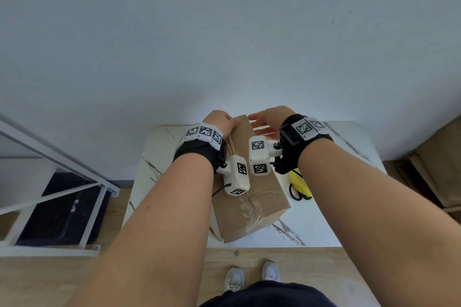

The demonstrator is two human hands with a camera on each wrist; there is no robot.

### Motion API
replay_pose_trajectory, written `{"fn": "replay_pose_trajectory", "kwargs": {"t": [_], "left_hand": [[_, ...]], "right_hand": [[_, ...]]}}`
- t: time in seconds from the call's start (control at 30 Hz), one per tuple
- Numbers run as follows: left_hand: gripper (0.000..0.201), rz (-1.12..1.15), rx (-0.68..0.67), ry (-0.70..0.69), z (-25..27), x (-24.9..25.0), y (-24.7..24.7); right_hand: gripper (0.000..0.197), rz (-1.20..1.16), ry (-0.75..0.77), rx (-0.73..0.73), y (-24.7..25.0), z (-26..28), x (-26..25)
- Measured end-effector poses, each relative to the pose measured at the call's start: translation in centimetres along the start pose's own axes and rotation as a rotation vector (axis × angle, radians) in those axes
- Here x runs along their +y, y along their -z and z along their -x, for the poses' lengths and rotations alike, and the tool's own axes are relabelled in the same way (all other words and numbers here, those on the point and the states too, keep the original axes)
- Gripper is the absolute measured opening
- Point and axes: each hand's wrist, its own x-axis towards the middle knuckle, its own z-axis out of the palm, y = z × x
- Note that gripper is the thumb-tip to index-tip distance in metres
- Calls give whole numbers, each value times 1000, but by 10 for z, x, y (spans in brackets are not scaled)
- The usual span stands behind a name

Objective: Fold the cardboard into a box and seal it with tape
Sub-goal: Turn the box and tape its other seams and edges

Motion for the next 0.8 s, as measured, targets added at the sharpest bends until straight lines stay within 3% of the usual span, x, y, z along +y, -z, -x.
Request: {"fn": "replay_pose_trajectory", "kwargs": {"t": [0.13, 0.27, 0.53, 0.67, 0.8], "left_hand": [[36, -22, 13, 16, 1, 1, -1], [32, -52, 17, 25, 3, 2, -1], [36, -87, 30, 11, 4, 1, 1], [50, -66, 87, 143, 1, -4, 8], [53, 22, 188, 273, 0, -23, 12]], "right_hand": [[27, 94, 51, 52, -7, 0, 3], [33, 145, 78, 78, -4, 8, -2], [28, 219, -1, 13, 0, 22, 8], [30, 138, 0, 103, 16, 29, 21], [46, 194, -3, 212, 29, 27, 29]]}}
